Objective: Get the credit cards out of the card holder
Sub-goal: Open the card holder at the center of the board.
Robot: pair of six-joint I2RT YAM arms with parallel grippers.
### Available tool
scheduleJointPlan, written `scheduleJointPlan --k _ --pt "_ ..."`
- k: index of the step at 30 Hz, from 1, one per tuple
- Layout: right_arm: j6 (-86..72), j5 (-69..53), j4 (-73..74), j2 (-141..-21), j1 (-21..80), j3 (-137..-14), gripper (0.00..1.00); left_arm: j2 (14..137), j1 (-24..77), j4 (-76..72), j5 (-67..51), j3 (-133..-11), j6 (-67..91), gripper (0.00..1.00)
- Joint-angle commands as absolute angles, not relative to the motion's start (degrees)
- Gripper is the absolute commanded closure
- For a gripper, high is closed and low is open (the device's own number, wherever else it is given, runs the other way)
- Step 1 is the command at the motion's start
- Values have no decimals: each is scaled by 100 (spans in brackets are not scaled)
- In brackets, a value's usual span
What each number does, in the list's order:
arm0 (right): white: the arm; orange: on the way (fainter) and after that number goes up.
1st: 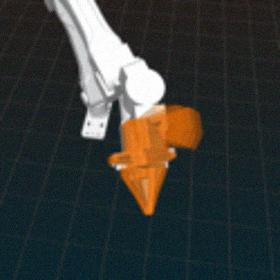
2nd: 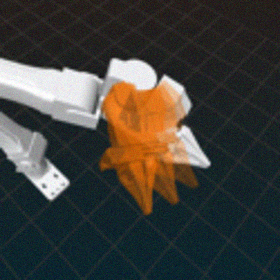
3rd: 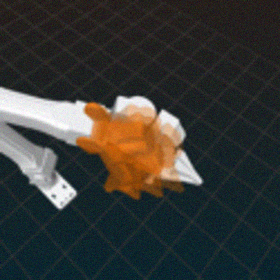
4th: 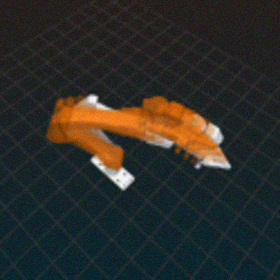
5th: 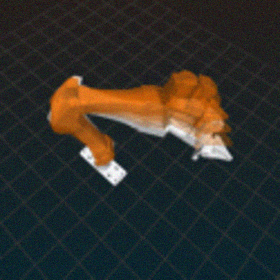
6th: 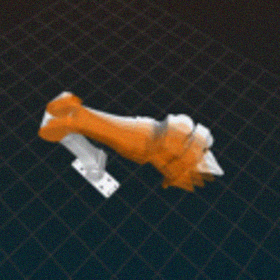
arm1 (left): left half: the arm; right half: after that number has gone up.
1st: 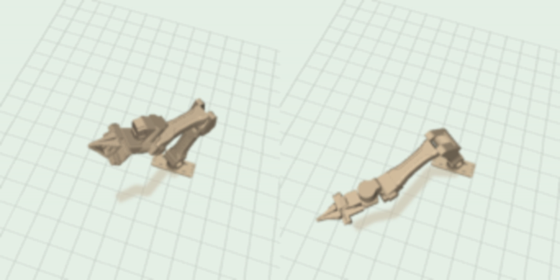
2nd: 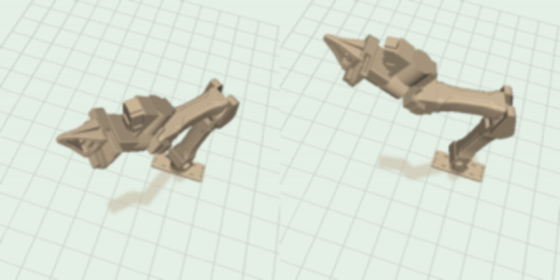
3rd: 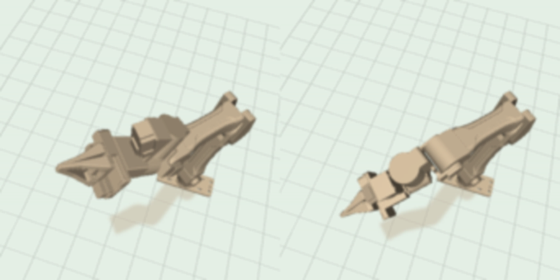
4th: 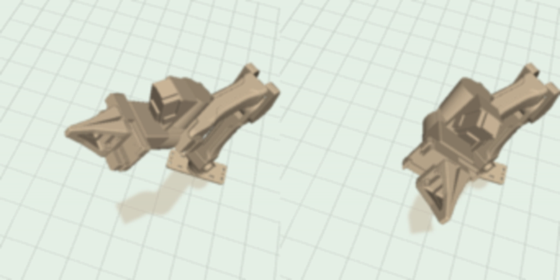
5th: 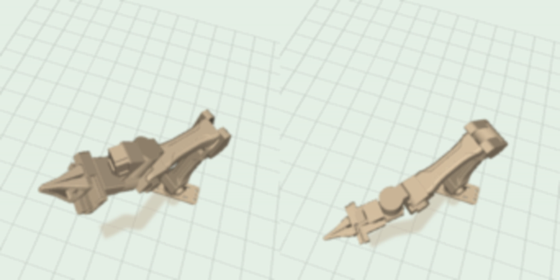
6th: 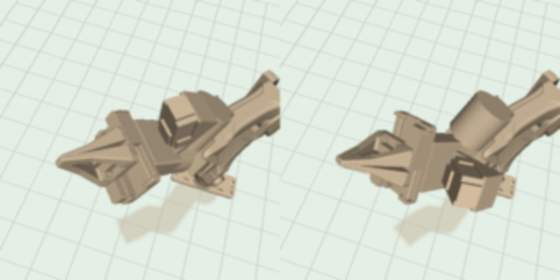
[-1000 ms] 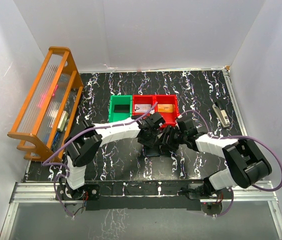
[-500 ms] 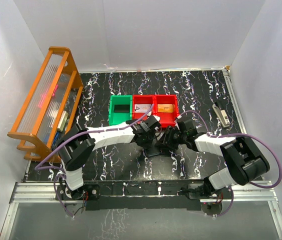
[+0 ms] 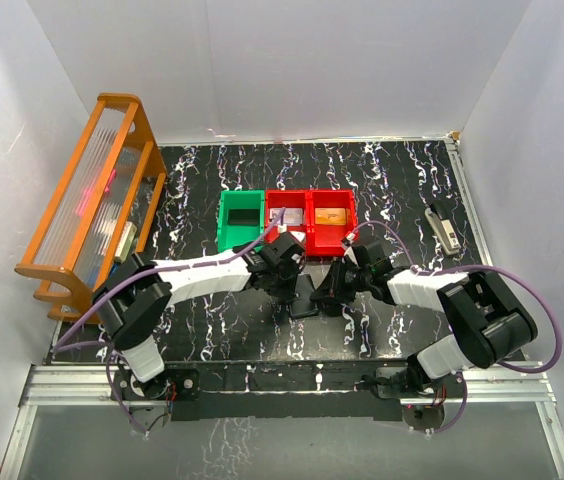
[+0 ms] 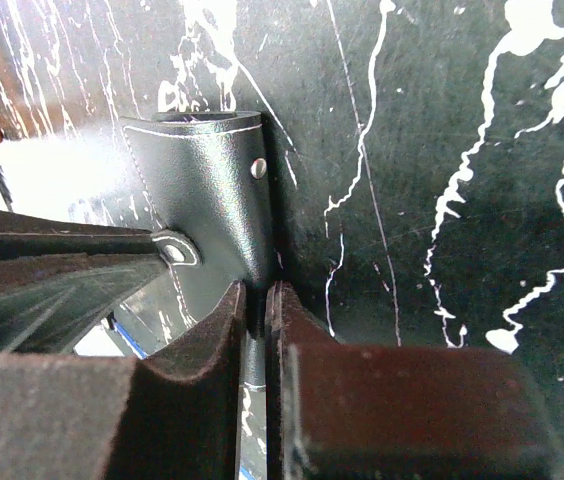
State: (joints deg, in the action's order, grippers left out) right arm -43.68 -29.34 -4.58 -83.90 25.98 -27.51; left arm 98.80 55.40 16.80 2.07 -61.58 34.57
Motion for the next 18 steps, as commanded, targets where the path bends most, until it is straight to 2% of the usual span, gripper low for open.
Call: scheduleJointPlan --k 1,4,5,6,7,8,12,18 --pt "-4389 -2602 -212 -8268 2728 -2568 100 9236 5318 1137 -295 -5753 3894 100" --pt "-4362 -2655 -226 -8311 2737 -2558 100 9015 5099 906 -560 -5469 3837 100" --pt "-4348 -2693 -228 -8314 2739 -2564 100 9011 5084 930 -615 -5511 3658 87" --pt "-4317 -2703 -228 -8314 2739 -2566 100 9031 5089 964 -673 -5591 3452 65" --pt "-4283 -2710 -216 -8314 2730 -2571 100 9052 5111 974 -794 -5657 3190 53" --pt "-4246 -2703 -184 -8314 2737 -2586 100 9067 5125 975 -942 -5712 2905 49" --pt "-4160 -2687 -105 -8364 2732 -2675 100 9181 5128 1176 -1286 -5943 1825 37" --pt "-4157 -2730 -144 -8402 2730 -2716 100 9667 5131 1600 -1988 -6441 696 35"
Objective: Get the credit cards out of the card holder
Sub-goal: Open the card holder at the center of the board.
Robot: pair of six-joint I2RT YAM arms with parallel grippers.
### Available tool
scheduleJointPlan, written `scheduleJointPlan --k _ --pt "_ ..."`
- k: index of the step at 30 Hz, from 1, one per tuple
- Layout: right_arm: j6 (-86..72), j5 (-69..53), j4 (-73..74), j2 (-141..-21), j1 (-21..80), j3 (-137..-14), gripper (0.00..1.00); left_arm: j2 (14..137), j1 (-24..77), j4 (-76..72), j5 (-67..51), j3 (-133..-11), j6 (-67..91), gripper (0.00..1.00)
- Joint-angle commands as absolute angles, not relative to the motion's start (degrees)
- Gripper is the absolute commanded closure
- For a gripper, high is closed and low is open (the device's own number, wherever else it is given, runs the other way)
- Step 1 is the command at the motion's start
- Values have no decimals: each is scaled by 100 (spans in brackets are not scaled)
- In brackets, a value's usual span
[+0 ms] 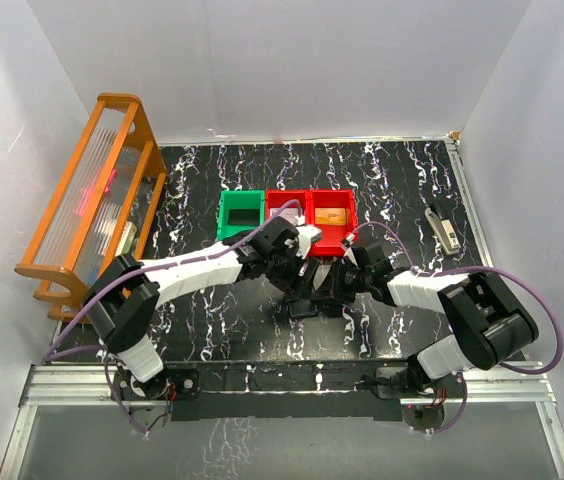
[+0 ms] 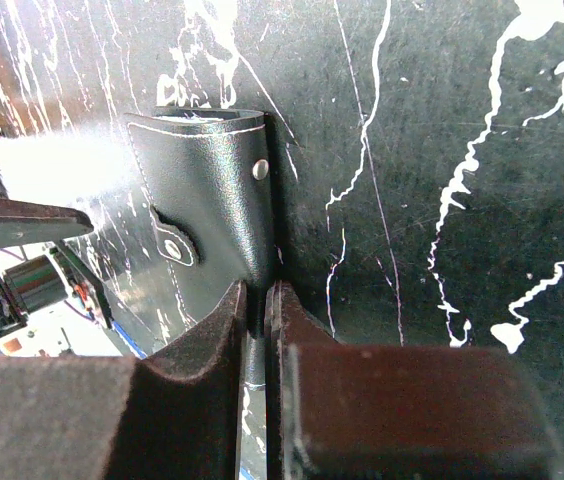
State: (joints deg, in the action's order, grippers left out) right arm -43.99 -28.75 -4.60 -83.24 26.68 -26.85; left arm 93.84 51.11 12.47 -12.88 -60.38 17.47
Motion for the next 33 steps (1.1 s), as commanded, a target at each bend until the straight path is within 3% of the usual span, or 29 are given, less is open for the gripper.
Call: scheduleJointPlan --k 1,9,16,20,26,29,33 --pt "-4152 -2739 -157 -8410 2726 -2716 100 9792 5118 1656 -2122 -6522 578 36" --pt "-4154 -2791 -167 -8480 2731 -2701 100 10362 4906 1826 -2797 -6631 224 37" --pt "-4167 -2754 -176 -8462 2730 -2663 100 10467 4900 2292 -2301 -6813 -147 40" --pt "-4197 -2759 -218 -8493 2738 -2663 100 10411 4901 2276 -2037 -6815 -194 35" --pt "-4215 -2777 -243 -8556 2733 -2681 100 10385 4898 2205 -1818 -6890 -203 36" --pt "-4203 -2771 -238 -8600 2733 -2722 100 10741 4929 2531 -1717 -7007 -385 40" --pt "-4227 -2744 -225 -8611 2728 -2733 100 10923 4990 2648 -1715 -6897 -479 54"
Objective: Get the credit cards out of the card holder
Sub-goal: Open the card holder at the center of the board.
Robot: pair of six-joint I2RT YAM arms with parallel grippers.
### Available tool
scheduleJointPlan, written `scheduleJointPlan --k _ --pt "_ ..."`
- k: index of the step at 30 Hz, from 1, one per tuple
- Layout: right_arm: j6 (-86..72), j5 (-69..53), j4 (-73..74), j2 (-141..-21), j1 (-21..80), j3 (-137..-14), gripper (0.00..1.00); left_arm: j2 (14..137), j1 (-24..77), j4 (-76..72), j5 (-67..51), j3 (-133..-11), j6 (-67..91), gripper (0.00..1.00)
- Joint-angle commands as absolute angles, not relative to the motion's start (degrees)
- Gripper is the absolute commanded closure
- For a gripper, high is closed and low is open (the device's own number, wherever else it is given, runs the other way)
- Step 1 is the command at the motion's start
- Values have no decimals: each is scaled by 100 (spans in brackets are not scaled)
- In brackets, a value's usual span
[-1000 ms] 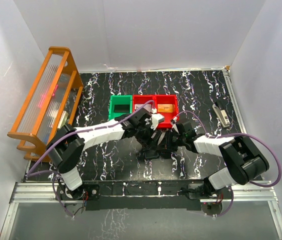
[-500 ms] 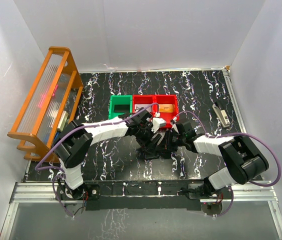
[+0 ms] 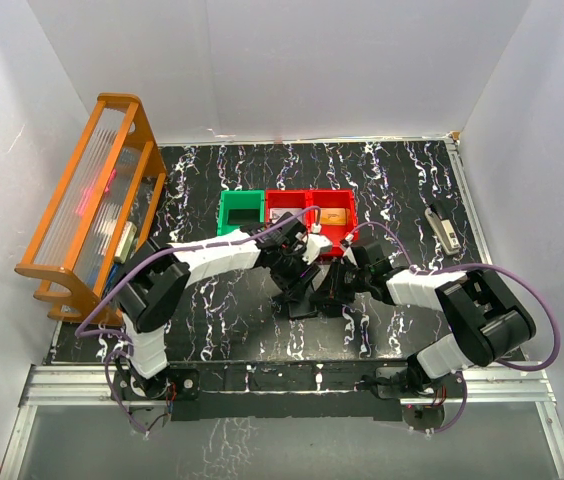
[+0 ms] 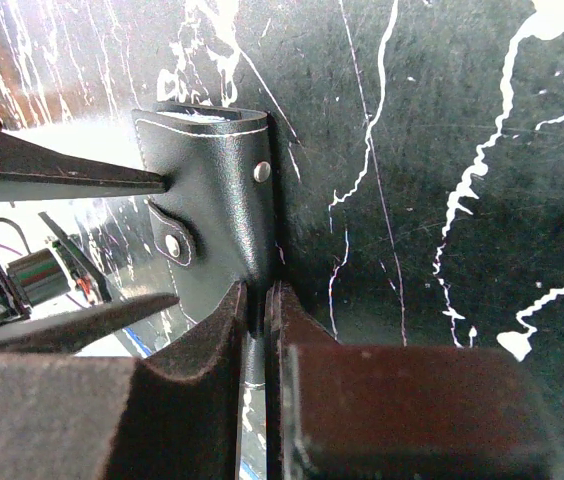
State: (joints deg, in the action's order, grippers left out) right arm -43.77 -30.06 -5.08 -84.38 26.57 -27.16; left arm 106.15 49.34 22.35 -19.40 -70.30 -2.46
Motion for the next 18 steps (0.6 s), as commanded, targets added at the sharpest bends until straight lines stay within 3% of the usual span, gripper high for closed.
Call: scheduleJointPlan --k 1,4,7,11,18 --pt "-4227 -2720 -207 -8613 2737 -2738 100 10918 5023 2669 -1686 -6872 -486 57" --pt "-4247 -2661 -160 -8628 2730 -2751 100 10946 5159 2851 -1432 -6823 -520 61" --pt "-4295 -2632 -164 -8625 2727 -2760 100 10870 5347 2897 -1068 -6646 -527 45" --pt "-4333 -2655 -168 -8639 2726 -2798 100 10812 5627 2816 -311 -6444 -410 44" --pt "-4376 -2602 -106 -8590 2728 -2833 100 10822 5815 2649 877 -6166 -201 68"
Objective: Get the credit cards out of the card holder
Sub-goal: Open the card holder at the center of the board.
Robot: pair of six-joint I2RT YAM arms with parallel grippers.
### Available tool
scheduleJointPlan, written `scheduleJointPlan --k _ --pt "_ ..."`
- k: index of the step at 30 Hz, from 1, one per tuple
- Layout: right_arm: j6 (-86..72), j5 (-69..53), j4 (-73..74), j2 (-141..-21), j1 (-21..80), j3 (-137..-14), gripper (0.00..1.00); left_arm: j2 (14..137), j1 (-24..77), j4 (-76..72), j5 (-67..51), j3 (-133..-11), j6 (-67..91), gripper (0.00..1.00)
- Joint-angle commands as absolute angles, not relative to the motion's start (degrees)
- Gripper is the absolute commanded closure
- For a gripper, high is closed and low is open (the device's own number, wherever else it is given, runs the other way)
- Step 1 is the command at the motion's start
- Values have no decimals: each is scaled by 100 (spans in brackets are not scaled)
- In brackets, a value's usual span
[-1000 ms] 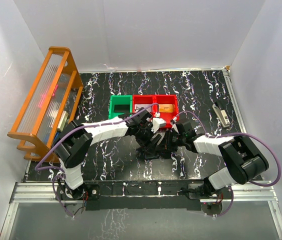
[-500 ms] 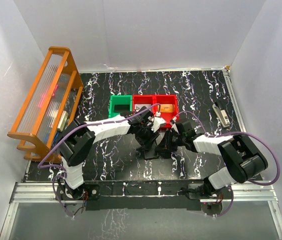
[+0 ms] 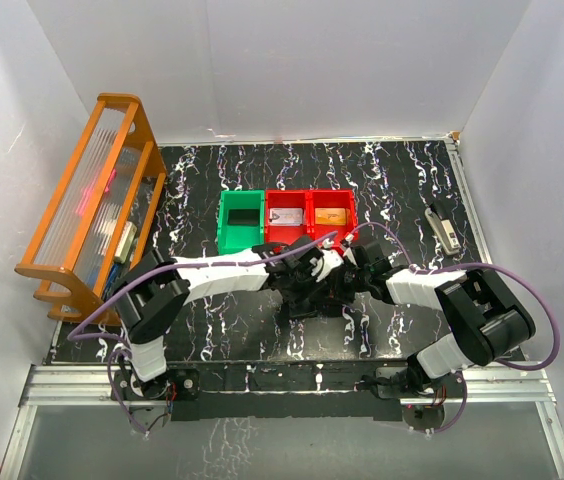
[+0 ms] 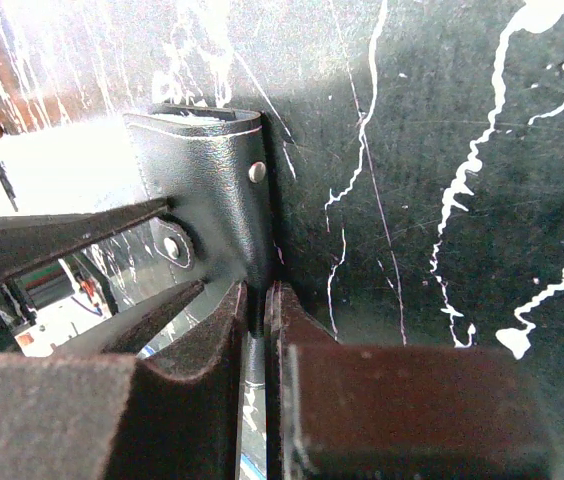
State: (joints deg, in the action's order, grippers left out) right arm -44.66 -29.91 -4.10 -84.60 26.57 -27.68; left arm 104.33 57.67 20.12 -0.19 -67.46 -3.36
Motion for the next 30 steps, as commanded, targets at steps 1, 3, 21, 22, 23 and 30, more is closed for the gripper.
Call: scheduleJointPlan --k 1,3,21,22,23,30 --pt "-4388 -2591 -105 -8588 2732 -2834 100 10797 5822 2609 1003 -6132 -144 72" --pt "-4400 -2569 -97 -8578 2730 -2818 100 10762 5861 2595 1141 -6130 -134 81" --pt "-4451 -2461 -76 -8590 2728 -2740 100 9110 5882 1620 1452 -5480 1182 55" --pt "-4446 -2464 -64 -8578 2731 -2748 100 9076 5872 1663 1581 -5446 1311 46" --pt "-4450 -2465 -62 -8562 2731 -2751 100 9082 5871 1739 1736 -5427 1461 43" --pt "-4425 -2493 -34 -8556 2727 -2795 100 9017 5871 1912 1844 -5311 2300 24"
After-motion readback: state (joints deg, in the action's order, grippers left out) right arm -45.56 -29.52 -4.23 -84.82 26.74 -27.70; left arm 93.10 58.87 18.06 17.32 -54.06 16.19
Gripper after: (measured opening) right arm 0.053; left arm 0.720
